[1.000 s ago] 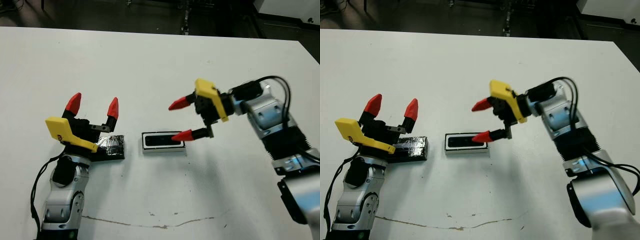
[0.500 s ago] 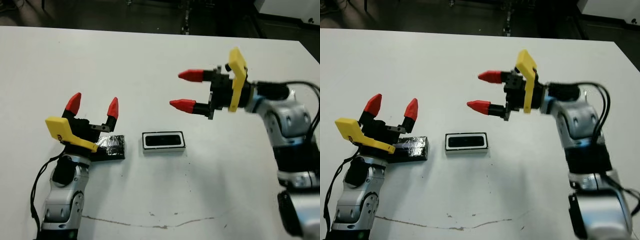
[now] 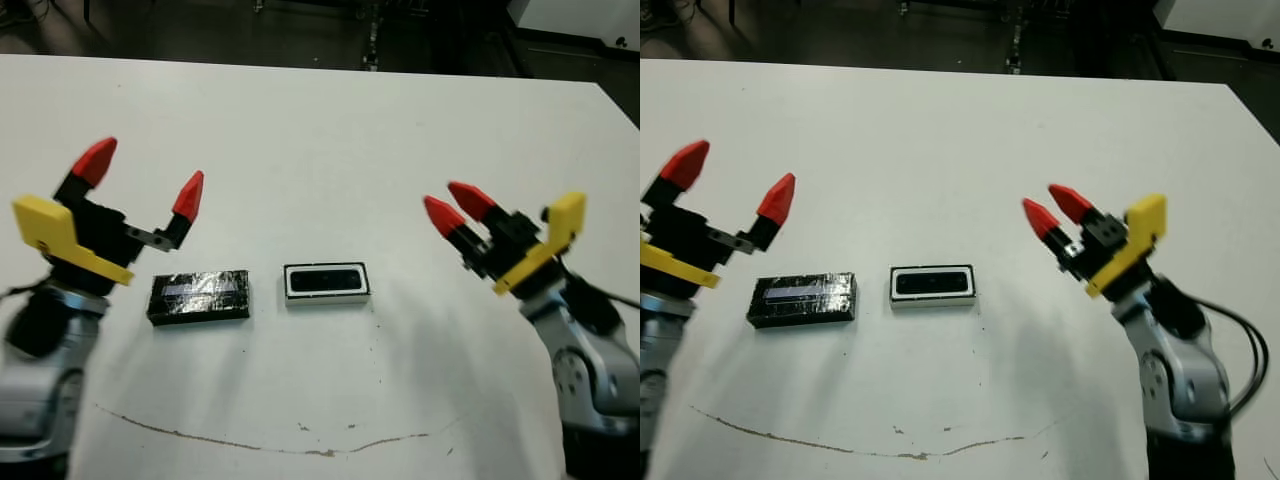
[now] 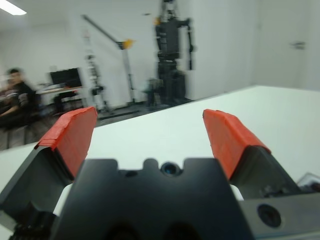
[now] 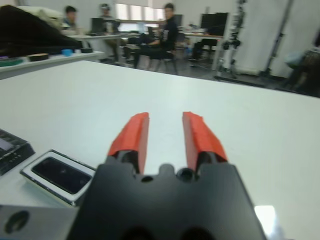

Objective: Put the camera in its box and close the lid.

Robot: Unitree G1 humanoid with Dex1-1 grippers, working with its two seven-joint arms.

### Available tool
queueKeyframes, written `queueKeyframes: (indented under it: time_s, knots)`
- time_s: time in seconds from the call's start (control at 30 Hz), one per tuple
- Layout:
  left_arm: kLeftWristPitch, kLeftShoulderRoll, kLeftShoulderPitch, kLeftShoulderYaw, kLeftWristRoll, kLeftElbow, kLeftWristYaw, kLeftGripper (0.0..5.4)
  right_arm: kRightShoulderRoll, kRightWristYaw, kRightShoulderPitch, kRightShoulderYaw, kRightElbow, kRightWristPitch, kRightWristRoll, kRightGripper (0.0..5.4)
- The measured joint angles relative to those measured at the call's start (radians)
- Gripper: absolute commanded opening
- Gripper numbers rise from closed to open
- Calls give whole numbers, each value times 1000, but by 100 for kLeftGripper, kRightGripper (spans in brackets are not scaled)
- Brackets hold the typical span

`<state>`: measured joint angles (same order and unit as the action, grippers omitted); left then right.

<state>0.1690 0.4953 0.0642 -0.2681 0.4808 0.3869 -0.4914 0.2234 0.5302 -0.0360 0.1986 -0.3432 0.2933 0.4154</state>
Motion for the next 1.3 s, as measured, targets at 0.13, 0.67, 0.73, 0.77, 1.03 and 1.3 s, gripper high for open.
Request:
queueKeyframes:
  time_s: [0.13, 0.67, 0.73, 0.77, 1.03, 1.3]
  knots:
    - [122, 190, 73, -30, 69, -28, -164, 540, -6, -62, 55, 17, -33, 3, 27, 80]
    - [196, 412, 576, 347, 5, -615, -1045, 540, -19, -126, 81, 7, -30, -9, 40, 1]
    - [162, 412, 608, 406, 3, -665, -1101, 540, -19, -128, 81, 5, -30, -10, 40, 1]
    - [152, 413, 616, 433, 6, -680, -1110, 540, -19, -130, 81, 5, -30, -10, 40, 1]
    - [148, 413, 619, 519, 56, -698, -1118, 540, -19, -139, 81, 3, -24, -18, 40, 1]
    - [150, 411, 542, 478, 19, -605, -1118, 540, -19, -144, 82, -4, -16, -22, 40, 1]
